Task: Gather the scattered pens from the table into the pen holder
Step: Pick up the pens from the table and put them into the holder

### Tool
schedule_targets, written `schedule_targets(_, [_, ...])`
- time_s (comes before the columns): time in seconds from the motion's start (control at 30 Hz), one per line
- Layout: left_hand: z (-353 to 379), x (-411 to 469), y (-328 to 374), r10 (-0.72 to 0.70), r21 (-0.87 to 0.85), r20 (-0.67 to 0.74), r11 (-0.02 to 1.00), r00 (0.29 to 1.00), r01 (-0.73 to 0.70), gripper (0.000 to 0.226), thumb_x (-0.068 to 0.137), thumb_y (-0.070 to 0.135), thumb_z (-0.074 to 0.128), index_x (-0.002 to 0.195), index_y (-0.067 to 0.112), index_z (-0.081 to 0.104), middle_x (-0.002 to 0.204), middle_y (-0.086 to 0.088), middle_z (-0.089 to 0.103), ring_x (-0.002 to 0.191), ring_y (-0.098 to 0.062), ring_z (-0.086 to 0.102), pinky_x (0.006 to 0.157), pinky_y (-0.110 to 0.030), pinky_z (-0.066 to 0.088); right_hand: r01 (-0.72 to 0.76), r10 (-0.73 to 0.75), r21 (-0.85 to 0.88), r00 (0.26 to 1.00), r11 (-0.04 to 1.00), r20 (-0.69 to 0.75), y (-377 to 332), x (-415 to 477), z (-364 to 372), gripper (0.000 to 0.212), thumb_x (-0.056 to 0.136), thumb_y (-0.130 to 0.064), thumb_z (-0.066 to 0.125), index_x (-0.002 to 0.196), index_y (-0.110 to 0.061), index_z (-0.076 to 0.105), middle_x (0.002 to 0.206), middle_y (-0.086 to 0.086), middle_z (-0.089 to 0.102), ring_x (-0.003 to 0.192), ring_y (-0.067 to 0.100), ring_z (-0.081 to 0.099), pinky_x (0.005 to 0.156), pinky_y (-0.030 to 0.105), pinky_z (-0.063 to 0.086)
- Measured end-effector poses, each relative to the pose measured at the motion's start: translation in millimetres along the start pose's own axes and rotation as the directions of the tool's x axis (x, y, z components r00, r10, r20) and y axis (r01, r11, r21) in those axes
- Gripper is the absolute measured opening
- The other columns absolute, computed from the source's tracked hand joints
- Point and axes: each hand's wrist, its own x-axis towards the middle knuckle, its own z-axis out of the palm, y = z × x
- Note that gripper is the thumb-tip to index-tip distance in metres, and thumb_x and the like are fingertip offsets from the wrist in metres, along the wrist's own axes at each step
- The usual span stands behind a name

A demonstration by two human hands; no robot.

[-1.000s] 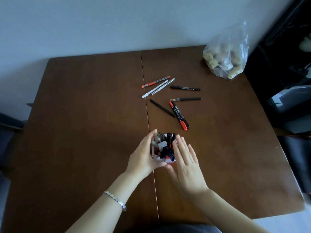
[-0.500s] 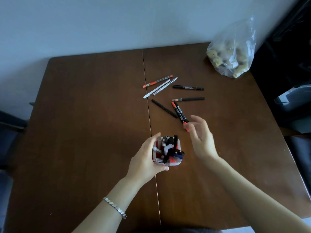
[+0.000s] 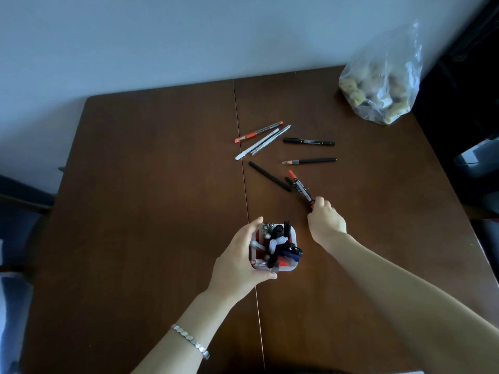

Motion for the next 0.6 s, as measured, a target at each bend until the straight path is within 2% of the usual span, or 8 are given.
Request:
schedule_targets(0.1, [0,-1,-1,0.026,0.001,-0.003,1.000,1.000,-0.026,0.096,0.061,0.029,0.084,0.138,0.033,0.027,0.142,0.010,0.041,0.127,-0.009,0.044,0.092,-0.012,0.036,-0.026,0.008,0.282,0.998,0.959,0.065,23,-30,-14,0.012,0.096,-0.017,0.031,0.104,-0.010,0.037,0.085,0.015,0.058,0.062,0.028,0.052,0.059,0.035,0.040])
schedule_targets(0.2, [-1,-2,0,0.016,-0.014,-0.006,1.000,1.000,-0.016,0.097,0.061,0.028,0.084,0.138,0.036,0.026,0.143,0.012,0.038,0.126,-0.006,0.043,0.094,-0.019,0.040,0.089,-0.129,0.383,0.989,0.919,0.079,46,-68,-47,0.018,0.097,-0.031,0.033,0.106,-0.020,0.044,0.066,0.003,0.052,0.056,0.021,0.048,0.054,0.032,0.038])
schedule_targets(0.23, [-1,-2,1,0.012,-0.017,-0.003,1.000,1.000,-0.012,0.097,0.061,0.028,0.084,0.137,0.037,0.025,0.142,0.014,0.038,0.125,-0.005,0.043,0.094,-0.021,0.041,0.150,-0.188,0.381,0.980,0.912,0.063,50,-82,-61,0.019,0.097,-0.031,0.034,0.108,-0.025,0.048,0.065,-0.001,0.051,0.057,0.019,0.047,0.055,0.031,0.038])
schedule_targets(0.3, [-2,-2,2,0.005,-0.022,0.002,1.000,1.000,-0.005,0.098,0.060,0.028,0.084,0.137,0.038,0.026,0.141,0.015,0.039,0.122,-0.003,0.043,0.095,-0.025,0.042,0.264,-0.301,0.344,0.952,0.901,0.057,53,-107,-90,0.023,0.096,-0.030,0.038,0.110,-0.040,0.053,0.062,-0.008,0.051,0.053,0.008,0.046,0.053,0.020,0.038])
schedule_targets(0.33, [-2,-2,2,0.001,-0.022,0.000,1.000,1.000,-0.001,0.098,0.059,0.027,0.085,0.137,0.036,0.026,0.140,0.015,0.040,0.122,-0.003,0.044,0.096,-0.026,0.042,0.297,-0.340,0.323,0.937,0.899,0.084,52,-117,-104,0.026,0.095,-0.030,0.041,0.106,-0.050,0.052,0.059,-0.009,0.051,0.050,0.005,0.044,0.049,0.014,0.036])
schedule_targets(0.4, [-2,-2,2,0.004,-0.016,-0.004,1.000,1.000,-0.004,0.099,0.058,0.026,0.086,0.137,0.034,0.027,0.140,0.013,0.040,0.124,-0.006,0.045,0.097,-0.027,0.042,0.328,-0.380,0.283,0.912,0.901,0.153,45,-133,-128,0.030,0.092,-0.031,0.045,0.098,-0.060,0.050,0.054,-0.012,0.053,0.047,0.001,0.044,0.046,0.012,0.036])
schedule_targets(0.5, [0,-4,3,0.009,-0.008,-0.005,1.000,1.000,-0.009,0.100,0.058,0.025,0.086,0.137,0.034,0.027,0.141,0.012,0.040,0.124,-0.008,0.045,0.097,-0.028,0.043,0.355,-0.390,0.173,0.883,0.919,0.261,31,-141,-145,0.025,0.092,-0.034,0.047,0.091,-0.058,0.052,0.059,-0.007,0.058,0.045,0.001,0.045,0.044,0.015,0.036])
schedule_targets(0.6, [0,-5,3,0.014,-0.012,-0.012,1.000,1.000,-0.015,0.100,0.058,0.023,0.086,0.138,0.033,0.026,0.142,0.011,0.039,0.124,-0.008,0.045,0.094,-0.024,0.041,0.350,-0.361,0.095,0.874,0.932,0.327,13,-138,-143,0.021,0.092,-0.033,0.045,0.091,-0.042,0.063,0.061,-0.006,0.057,0.047,0.004,0.043,0.050,0.021,0.037])
